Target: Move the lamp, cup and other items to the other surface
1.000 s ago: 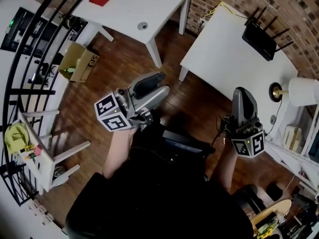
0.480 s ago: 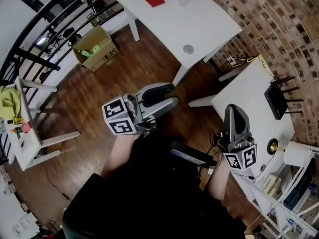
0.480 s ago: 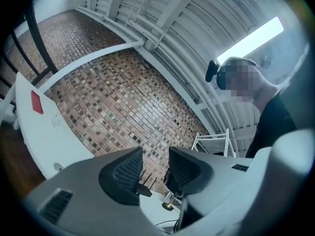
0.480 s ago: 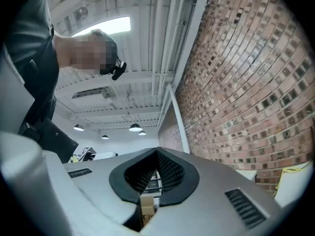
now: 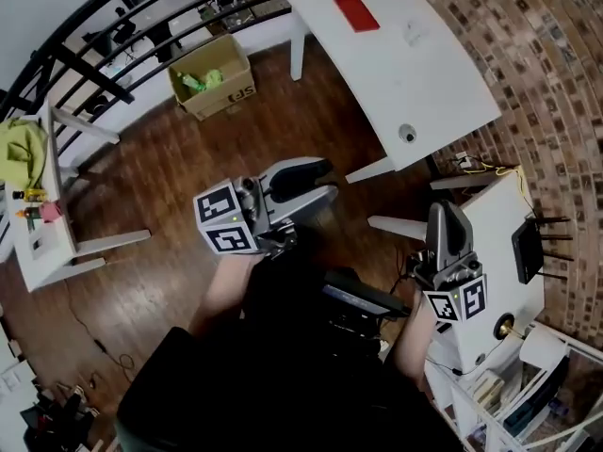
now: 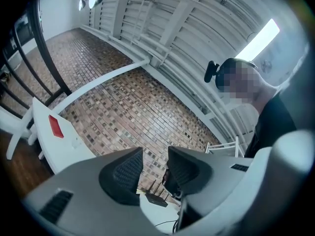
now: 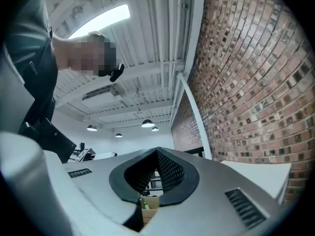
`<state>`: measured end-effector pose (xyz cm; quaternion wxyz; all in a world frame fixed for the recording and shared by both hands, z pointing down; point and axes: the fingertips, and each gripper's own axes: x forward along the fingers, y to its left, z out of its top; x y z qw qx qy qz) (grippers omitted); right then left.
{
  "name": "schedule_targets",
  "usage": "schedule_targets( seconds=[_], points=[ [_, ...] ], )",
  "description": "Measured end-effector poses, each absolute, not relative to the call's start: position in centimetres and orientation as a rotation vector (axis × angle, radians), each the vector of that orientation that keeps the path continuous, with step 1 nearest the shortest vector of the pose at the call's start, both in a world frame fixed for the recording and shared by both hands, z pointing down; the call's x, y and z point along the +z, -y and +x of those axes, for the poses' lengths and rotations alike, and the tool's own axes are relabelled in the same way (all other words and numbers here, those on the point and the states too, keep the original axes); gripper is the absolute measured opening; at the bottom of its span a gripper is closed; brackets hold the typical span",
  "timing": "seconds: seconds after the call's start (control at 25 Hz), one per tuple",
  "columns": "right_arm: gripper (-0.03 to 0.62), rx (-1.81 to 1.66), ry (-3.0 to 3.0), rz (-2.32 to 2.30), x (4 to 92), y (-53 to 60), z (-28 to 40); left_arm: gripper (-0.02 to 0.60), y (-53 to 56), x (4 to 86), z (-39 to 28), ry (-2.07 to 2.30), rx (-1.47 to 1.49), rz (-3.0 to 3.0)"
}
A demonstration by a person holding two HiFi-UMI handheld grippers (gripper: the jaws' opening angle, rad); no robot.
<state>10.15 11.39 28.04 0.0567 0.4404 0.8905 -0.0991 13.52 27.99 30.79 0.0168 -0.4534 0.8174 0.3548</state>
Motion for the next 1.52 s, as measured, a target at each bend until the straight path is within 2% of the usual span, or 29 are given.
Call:
schedule_targets(
  seconds=[0.32,0.56,1.08,1.52],
  points=[
    [0.021,-0.323,-2.646,1.494,28.5,-18.9,7.3,0.155,-34.4,31.7,12.4,-2.611,1.098,-1.243],
    [0.021,-0.383,-2.584,1.618,29.7,-23.4,2.8,0.156,-38.5,32.1,10.0,-2.680,1.071,-1.091],
    [0.021,-0.505,-2.367,1.863,28.5,-32.0,-14.8,0.156,-45.5,29.1,-3.8,-2.788,0.900,-0.791],
    [0.021,-0.549,-2.355,1.912,30.2,-32.6,-22.6,0.156,-46.0,29.4,-11.4,-2.840,0.869,-0.736]
  ],
)
